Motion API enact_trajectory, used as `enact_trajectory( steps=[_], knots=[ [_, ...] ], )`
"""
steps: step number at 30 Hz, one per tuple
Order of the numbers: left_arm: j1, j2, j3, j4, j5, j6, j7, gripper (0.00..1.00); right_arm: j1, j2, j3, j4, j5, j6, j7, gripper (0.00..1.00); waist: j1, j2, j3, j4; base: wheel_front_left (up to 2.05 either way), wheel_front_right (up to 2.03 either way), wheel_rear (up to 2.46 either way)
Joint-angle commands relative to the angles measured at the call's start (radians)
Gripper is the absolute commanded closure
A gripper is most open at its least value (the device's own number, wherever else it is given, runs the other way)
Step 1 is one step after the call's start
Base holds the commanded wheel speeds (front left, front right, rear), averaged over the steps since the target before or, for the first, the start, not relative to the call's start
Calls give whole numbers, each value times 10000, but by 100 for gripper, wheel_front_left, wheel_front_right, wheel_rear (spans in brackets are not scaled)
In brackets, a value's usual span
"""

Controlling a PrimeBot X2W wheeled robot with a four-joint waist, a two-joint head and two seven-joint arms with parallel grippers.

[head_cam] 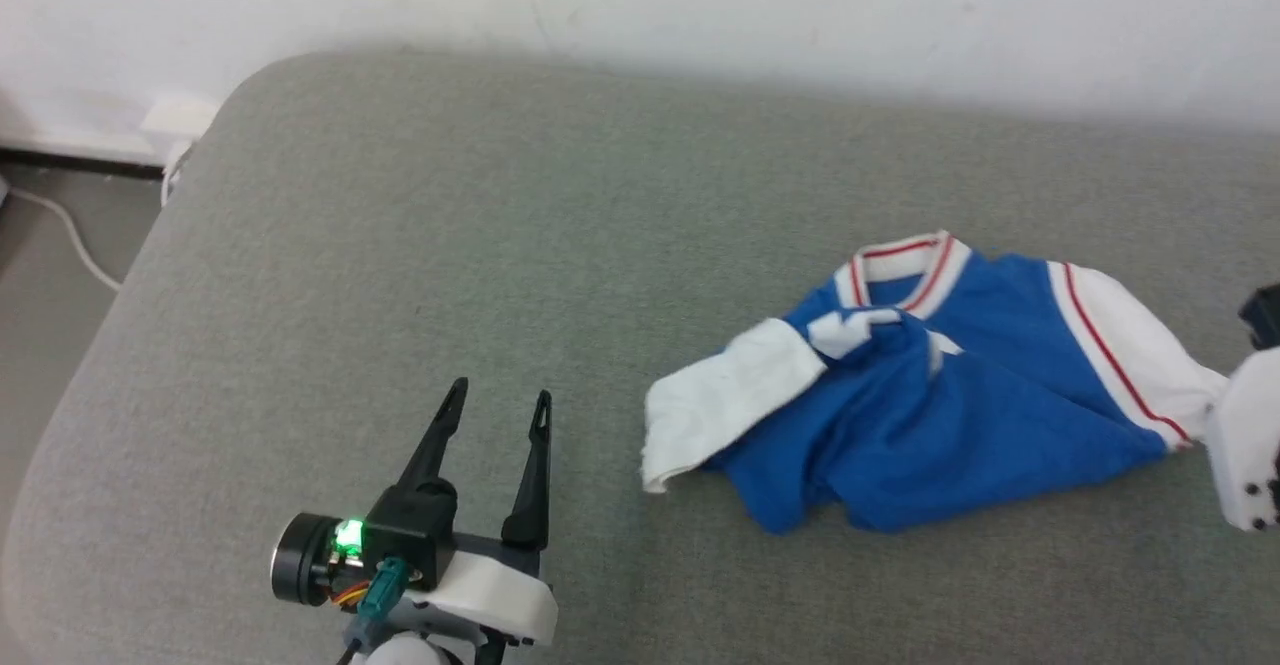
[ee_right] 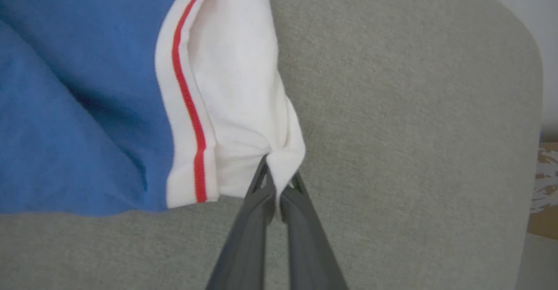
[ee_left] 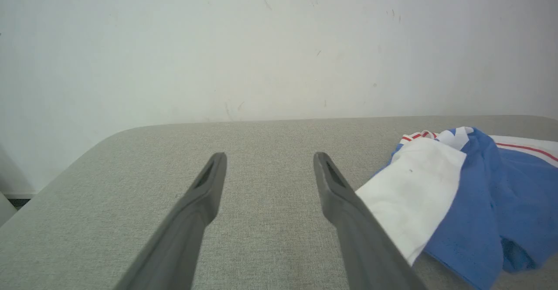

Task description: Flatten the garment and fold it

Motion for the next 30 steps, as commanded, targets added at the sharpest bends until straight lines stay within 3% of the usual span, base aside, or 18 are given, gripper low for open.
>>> enact_trajectory(
  steps=[1, 5, 7, 11, 17, 25, 30],
  knots=[
    [17, 22, 52, 4, 78, -54, -47, 0, 459, -67, -540, -146, -494, -21, 171, 100, 0, 0, -261, -439, 0, 0, 0],
    [-74, -20, 62, -36, 69, -45, -47, 0, 1148, 313, -1539, -604, -1572, -21, 281, 100, 0, 0, -105, -555, 0, 0, 0],
    [-132, -37, 71, -31, 65, -43, -47, 0, 1342, 767, -1930, -960, -1812, -21, 60, 0, 0, 0, -55, -624, 0, 0, 0],
    [-206, -56, 107, -16, 51, -49, -47, 0, 1491, 1290, -2122, -1490, -2092, -21, -470, 0, 0, 0, -56, -807, 0, 0, 0],
    [-253, -78, 196, -28, 16, -140, -47, 0, 1570, 2033, -2546, -2585, -2134, -21, -2331, 0, 0, 0, -255, -1292, 0, 0, 0],
    [-205, -99, 206, -163, -19, -397, -47, 0, 2411, 2965, -2789, -4131, -2243, -21, -6150, 0, 0, 0, -407, -1957, 0, 0, 0],
    [-224, -110, 128, -72, -40, -613, -47, 0, 3288, 3856, -3066, -4131, -2369, -21, -7954, 0, 0, 0, -320, -2273, 0, 0, 0]
  ],
)
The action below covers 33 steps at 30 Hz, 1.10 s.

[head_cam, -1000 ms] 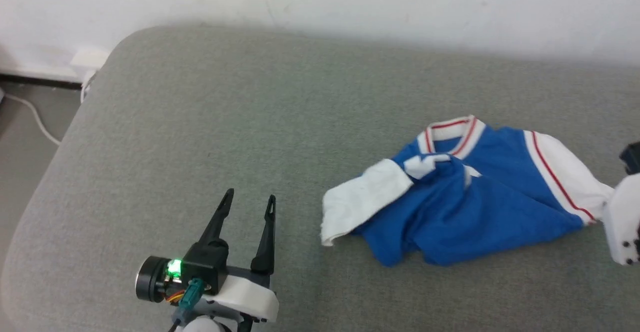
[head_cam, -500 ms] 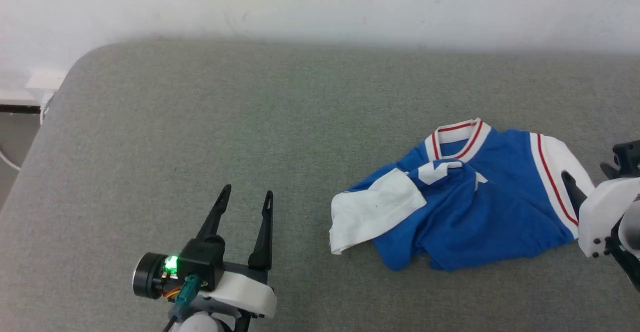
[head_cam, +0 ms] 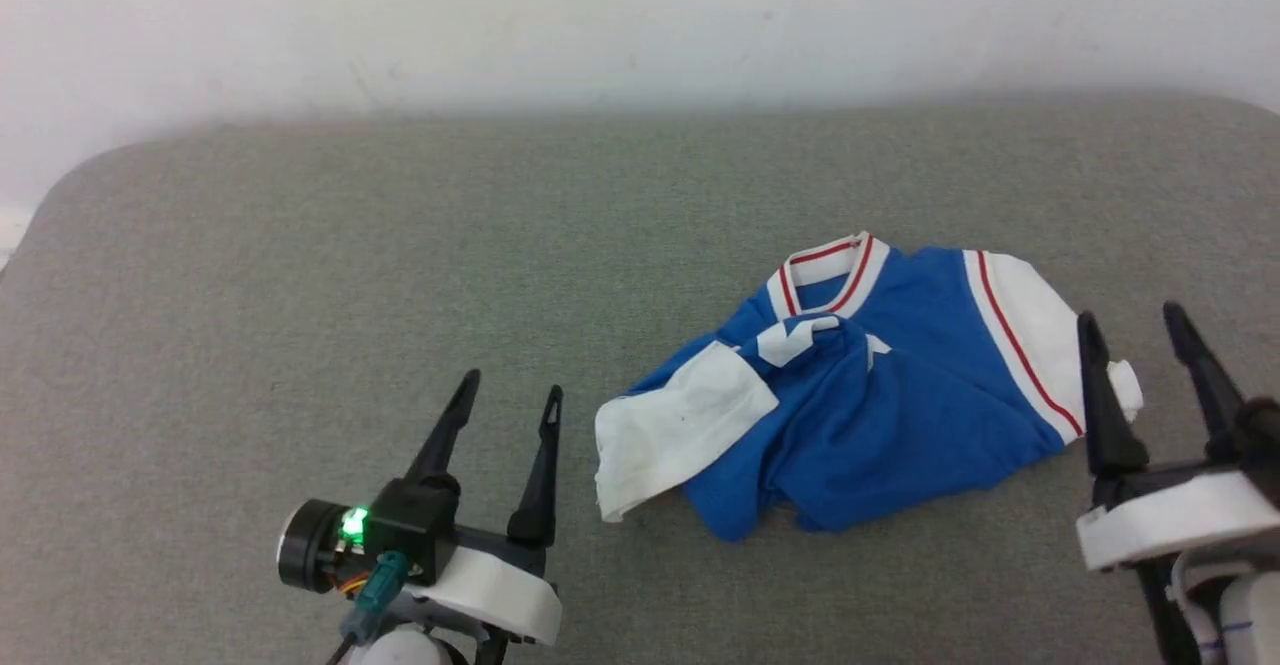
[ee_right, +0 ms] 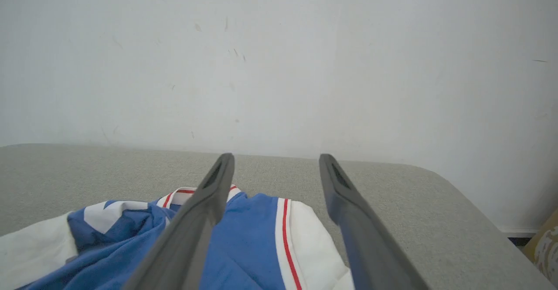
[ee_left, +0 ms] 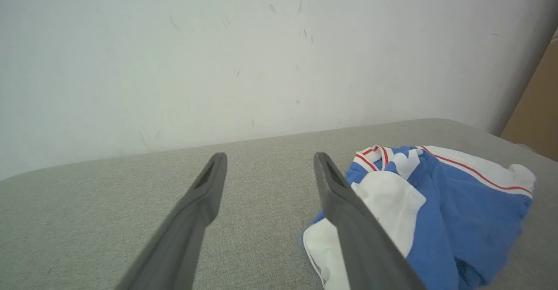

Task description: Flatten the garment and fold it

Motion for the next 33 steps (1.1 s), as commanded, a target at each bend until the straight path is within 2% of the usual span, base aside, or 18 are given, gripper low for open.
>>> enact_trajectory(
  steps=[1, 3, 5, 7, 11, 15, 19, 27, 28, 29, 33],
  knots=[
    [-144, 5, -85, 78, 20, -136, -47, 0, 172, 234, -66, 11, -54, -9, -201, 0, 1, 0, 87, -204, 0, 0, 0],
    [-230, 241, -450, 424, 305, -379, -46, 0, 325, 552, -231, 57, -80, -9, -383, 0, 1, 0, 185, -306, 0, 0, 0],
    [-419, 410, -949, 904, 405, -661, 388, 0, 419, 807, -424, 94, -134, -9, -467, 0, 1, 0, 287, -381, 0, 0, 0],
    [-745, 615, -1545, 1207, 408, -869, 1366, 0, 415, 938, -522, 139, -190, -9, -519, 0, 1, 0, 427, -454, 0, 0, 0],
    [-1669, 1167, -2746, 1241, 353, -991, 3373, 0, 291, 1037, -523, 309, -259, -9, -558, 0, 1, 0, 701, -590, 0, 0, 0],
    [-2586, 1761, -4045, 1205, -356, -1002, 5231, 0, 122, 1093, -552, 418, -140, -9, -577, 0, 1, 0, 999, -704, 0, 0, 0],
    [-3388, 2198, -4592, 1366, -919, -1004, 6917, 0, -4, 1104, -522, 605, -175, -9, -592, 0, 1, 0, 1319, -822, 0, 0, 0],
    [-4244, 2620, -4957, 1504, -1766, -1005, 9302, 0, -204, 1215, -353, 911, -154, -9, -650, 0, 1, 0, 1797, -960, 0, 0, 0],
    [-4260, 2659, -4935, 1482, -1950, -1005, 9551, 47, -223, 1226, -336, 947, -156, -9, -656, 0, 1, 0, 1815, -968, 0, 0, 0],
    [-4251, 2682, -4891, 1425, -2182, -1005, 9747, 100, -241, 1236, -322, 981, -158, -9, -661, 0, 1, 0, 1826, -976, 0, 0, 0],
    [-4005, 2651, -4433, 1016, -3204, -998, 10009, 100, -259, 1273, -326, 1135, -193, -9, -674, 0, 1, 0, 1719, -934, 0, 0, 0]
  ],
)
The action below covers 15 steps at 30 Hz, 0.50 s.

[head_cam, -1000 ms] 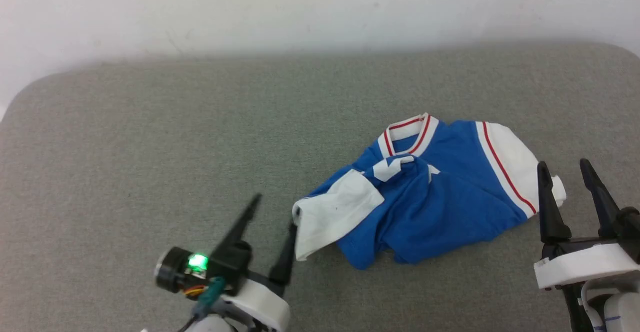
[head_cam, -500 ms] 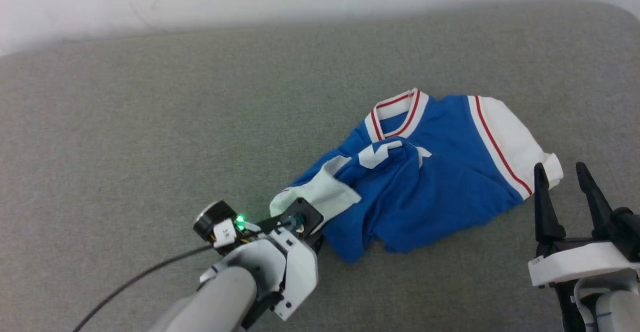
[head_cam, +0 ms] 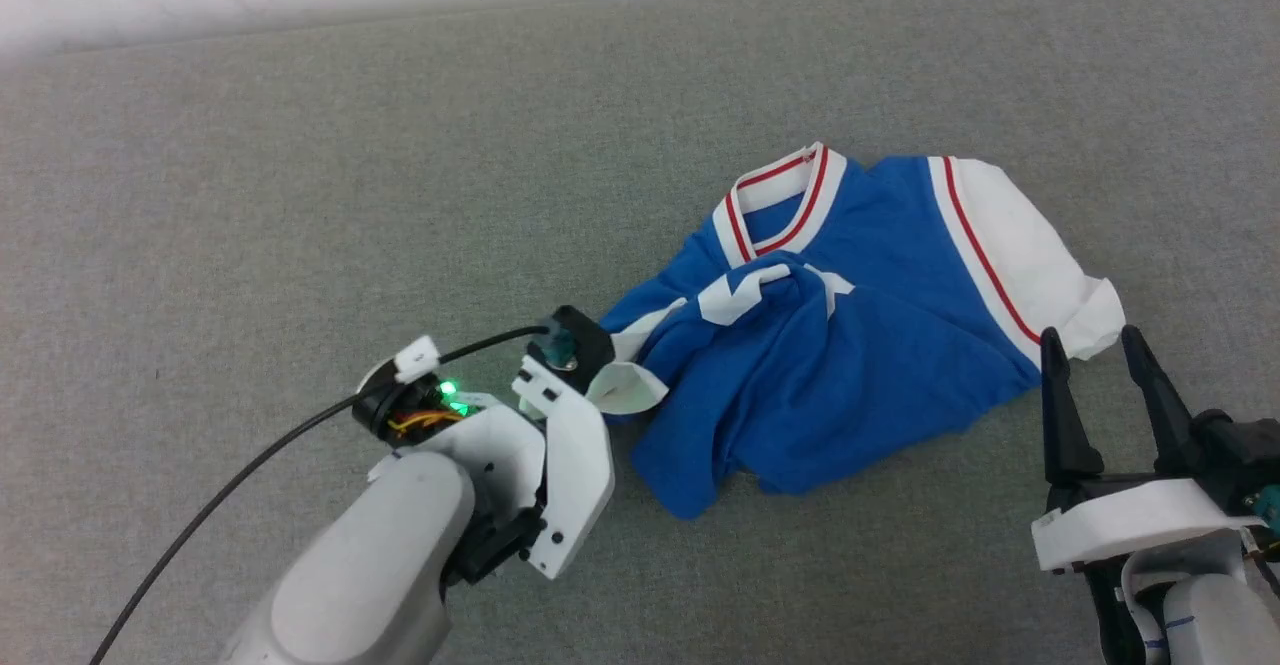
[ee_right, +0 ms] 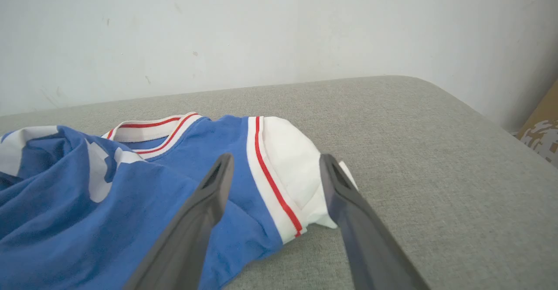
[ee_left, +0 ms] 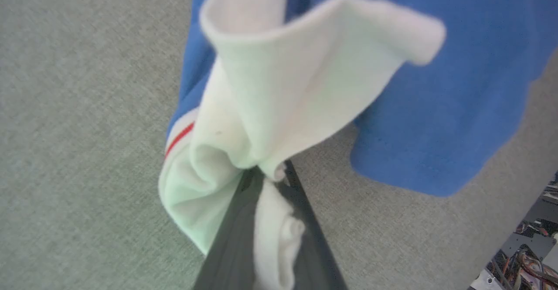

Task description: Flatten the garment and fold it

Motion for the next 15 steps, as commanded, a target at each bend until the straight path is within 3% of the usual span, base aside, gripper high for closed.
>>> enact_trajectory(
  steps=[1, 7, 15],
  knots=[
    [446, 63, 158, -22, -367, -22, 26, 100, -114, 51, -9, 79, -48, -9, -47, 0, -2, 0, -141, 66, 0, 0, 0],
    [1045, -351, 1435, -1051, -1793, 293, -1225, 100, -42, 36, -58, 278, -198, -9, -53, 0, -2, 0, -625, 330, 0, 0, 0],
    [1807, -1224, 3554, -1152, -3258, 1280, -3444, 100, 90, -6, 72, 358, -302, -9, -54, 0, -2, 0, -1094, 731, 0, 0, 0]
  ],
)
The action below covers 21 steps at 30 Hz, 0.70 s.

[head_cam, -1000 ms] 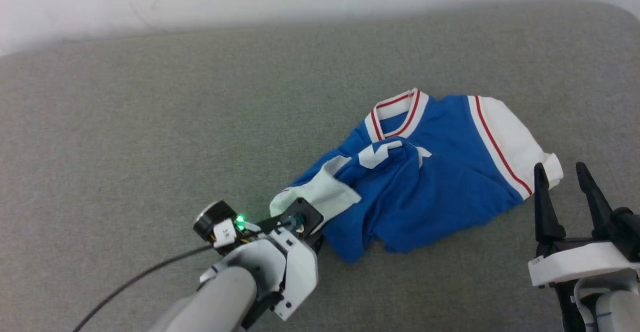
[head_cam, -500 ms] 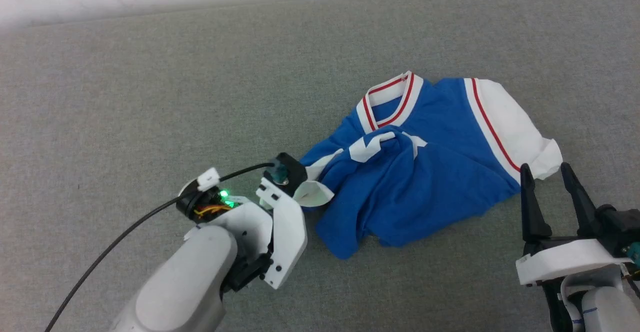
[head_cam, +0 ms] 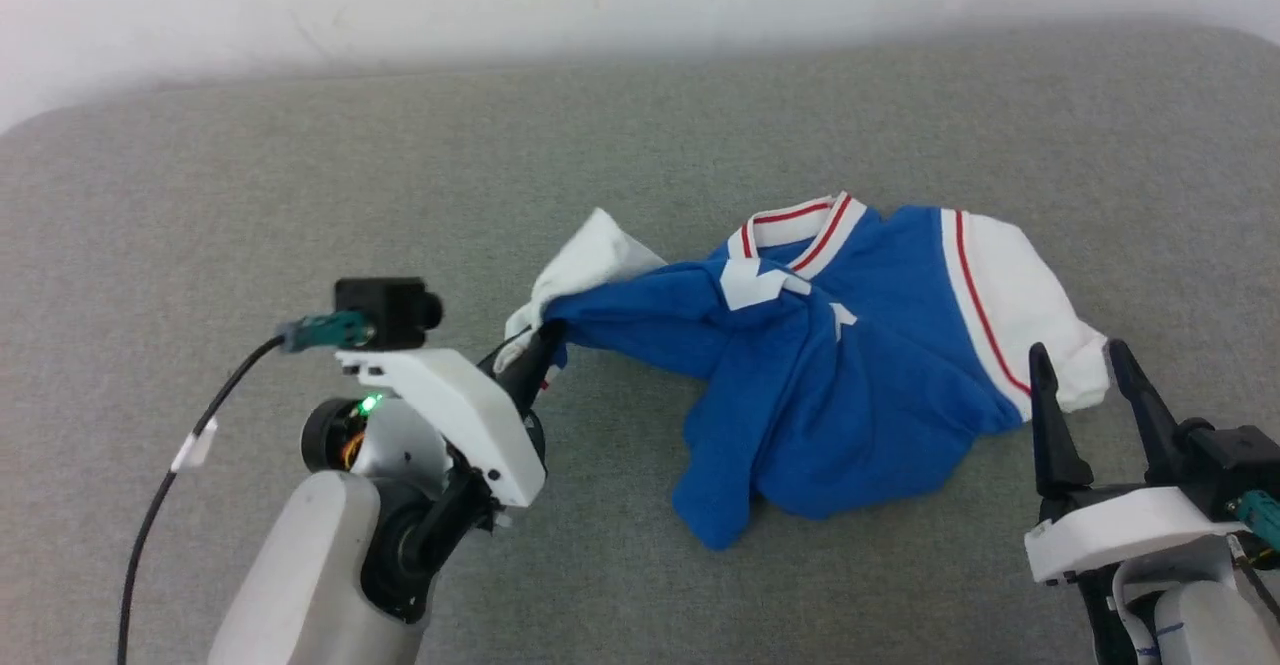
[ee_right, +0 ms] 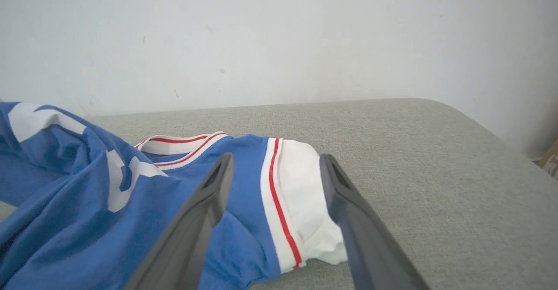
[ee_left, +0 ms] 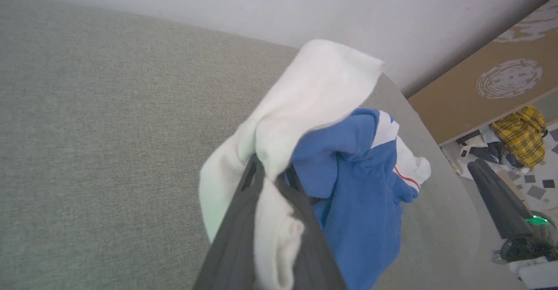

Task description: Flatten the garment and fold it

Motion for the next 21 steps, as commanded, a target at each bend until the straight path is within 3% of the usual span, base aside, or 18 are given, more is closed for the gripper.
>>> enact_trajectory(
  steps=[1, 8, 9, 10, 11, 12, 16, 21],
  knots=[
    [247, -175, 367, 212, -247, 191, -380, 100, 77, -9, 32, 9, -103, -9, -37, 0, 0, 0, -198, 234, 0, 0, 0],
    [824, -419, 1362, 1919, -544, 1102, -1293, 100, 93, -36, 268, 13, -133, -9, 48, 0, 0, 0, -140, 382, 0, 0, 0],
    [860, -411, 1422, 2172, -458, 1255, -1424, 79, 95, -37, 299, 9, -128, -9, 56, 0, 0, 0, -110, 393, 0, 0, 0],
    [860, -411, 1422, 2172, -458, 1255, -1424, 79, 95, -37, 299, 9, -128, -9, 56, 0, 0, 0, -110, 393, 0, 0, 0],
    [871, -409, 1462, 2386, -328, 1405, -1622, 11, 101, -41, 321, 12, -123, -9, 57, 0, 0, 0, -93, 407, 0, 0, 0],
    [868, -433, 1455, 2558, -213, 1516, -1779, 0, 112, -49, 331, 16, -115, -9, 61, 0, 0, 0, -82, 426, 0, 0, 0],
    [845, -795, 1577, 2875, -394, 1492, -2319, 0, 199, -75, 291, 71, -99, -9, 96, 0, 0, 0, -151, 561, 0, 0, 0],
    [916, -744, 1662, 2977, -211, 1348, -3150, 0, 257, -75, 344, 187, -111, -9, 192, 0, 0, 0, -507, 678, 0, 0, 0]
  ],
)
